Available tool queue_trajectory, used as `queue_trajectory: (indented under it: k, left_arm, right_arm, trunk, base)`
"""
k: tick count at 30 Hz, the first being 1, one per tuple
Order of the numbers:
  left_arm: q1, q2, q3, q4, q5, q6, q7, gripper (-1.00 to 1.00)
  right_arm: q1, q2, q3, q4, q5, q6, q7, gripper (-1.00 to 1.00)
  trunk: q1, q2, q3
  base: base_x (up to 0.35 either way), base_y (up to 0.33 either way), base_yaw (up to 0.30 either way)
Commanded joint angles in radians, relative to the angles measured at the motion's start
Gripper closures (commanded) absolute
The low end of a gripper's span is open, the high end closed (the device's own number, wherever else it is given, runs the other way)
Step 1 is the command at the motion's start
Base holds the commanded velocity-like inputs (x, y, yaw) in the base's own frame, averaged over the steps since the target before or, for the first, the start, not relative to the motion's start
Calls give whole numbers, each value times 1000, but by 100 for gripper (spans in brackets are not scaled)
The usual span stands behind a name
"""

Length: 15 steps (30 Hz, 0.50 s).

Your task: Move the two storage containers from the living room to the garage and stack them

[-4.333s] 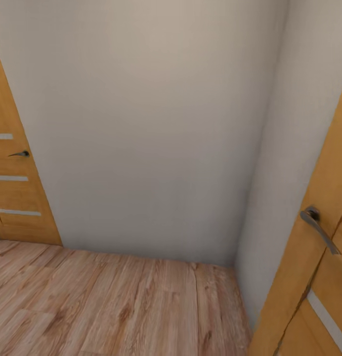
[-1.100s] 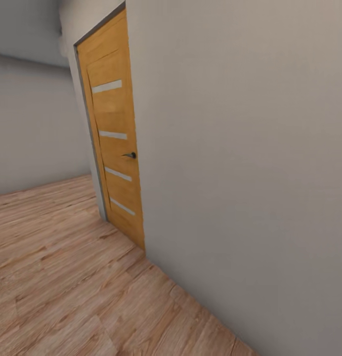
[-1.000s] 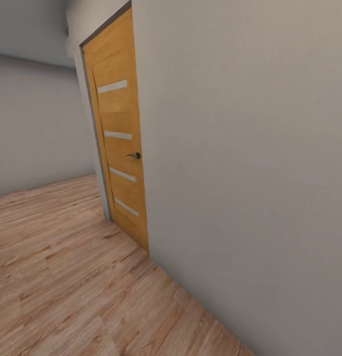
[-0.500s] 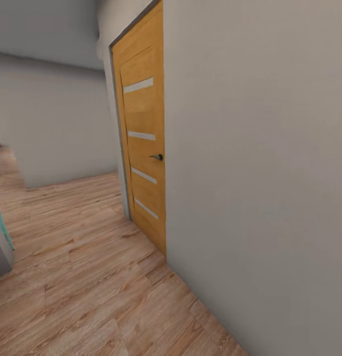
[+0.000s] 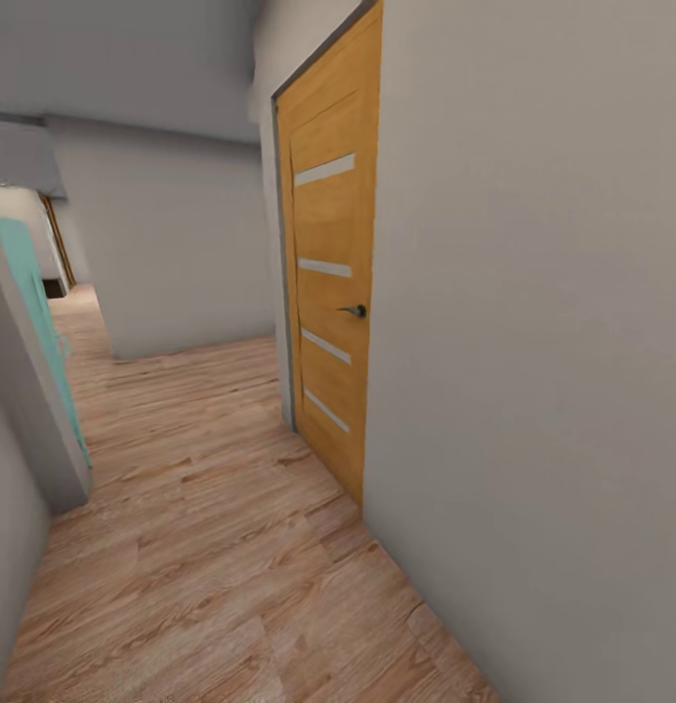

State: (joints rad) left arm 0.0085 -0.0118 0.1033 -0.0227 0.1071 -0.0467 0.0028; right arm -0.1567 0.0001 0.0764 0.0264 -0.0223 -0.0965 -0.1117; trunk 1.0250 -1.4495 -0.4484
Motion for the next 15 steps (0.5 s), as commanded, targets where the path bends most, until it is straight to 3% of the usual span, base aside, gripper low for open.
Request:
queue_trajectory:
  k: [1, 5, 15]
  left_arm:
    - [1, 0, 6, -2, 6, -1, 0, -100]
    - [1, 0, 7, -2, 6, -1, 0, -100]
    - [1, -1, 7, -2, 6, -1, 2, -100]
  right_arm:
    - [-1, 0, 1, 3, -2, -6, -1, -100]
    - [-1, 0, -17, 3, -2, -14, 2, -100]
    - [-1, -1, -20, 4, 10, -15, 3, -100]
  trunk:
    - [0, 0, 0]
    - [0, 0, 2]
    - [0, 0, 7]
  base:
    - [0, 0, 279]
    - [0, 0, 277]
    - [0, 0, 274]
